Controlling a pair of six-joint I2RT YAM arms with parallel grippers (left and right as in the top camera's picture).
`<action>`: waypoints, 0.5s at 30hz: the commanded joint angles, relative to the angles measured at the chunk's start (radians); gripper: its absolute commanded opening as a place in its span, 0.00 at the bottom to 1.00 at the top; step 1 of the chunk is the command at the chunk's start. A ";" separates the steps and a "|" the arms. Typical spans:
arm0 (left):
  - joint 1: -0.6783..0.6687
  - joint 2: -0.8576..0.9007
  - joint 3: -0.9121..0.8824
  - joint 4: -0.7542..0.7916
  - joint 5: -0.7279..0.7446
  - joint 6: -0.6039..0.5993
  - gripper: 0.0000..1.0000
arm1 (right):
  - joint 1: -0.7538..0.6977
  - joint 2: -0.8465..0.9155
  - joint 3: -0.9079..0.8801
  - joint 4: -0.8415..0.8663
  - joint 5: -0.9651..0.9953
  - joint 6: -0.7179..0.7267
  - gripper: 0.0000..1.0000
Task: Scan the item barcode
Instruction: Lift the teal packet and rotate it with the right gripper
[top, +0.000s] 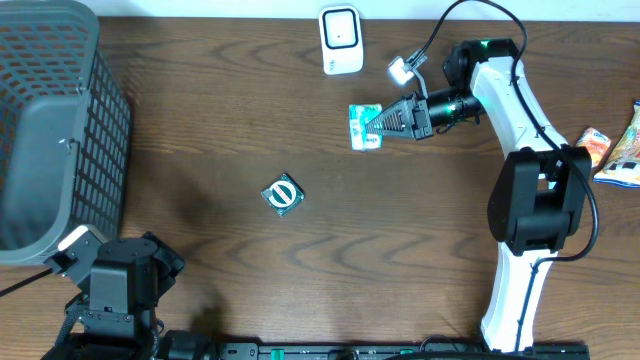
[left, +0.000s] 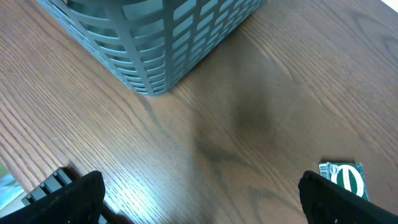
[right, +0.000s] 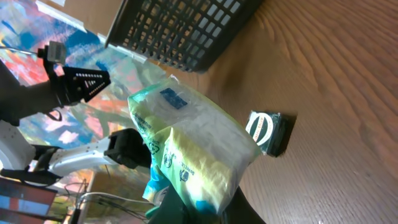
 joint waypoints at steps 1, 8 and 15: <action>0.003 -0.001 0.000 -0.002 -0.016 -0.013 0.98 | -0.001 -0.012 -0.003 -0.002 0.001 -0.027 0.01; 0.003 -0.001 0.000 -0.002 -0.016 -0.013 0.98 | -0.001 -0.012 -0.003 0.000 0.002 -0.028 0.01; 0.003 -0.001 0.000 -0.002 -0.016 -0.013 0.98 | 0.000 -0.012 -0.003 -0.001 0.031 -0.034 0.01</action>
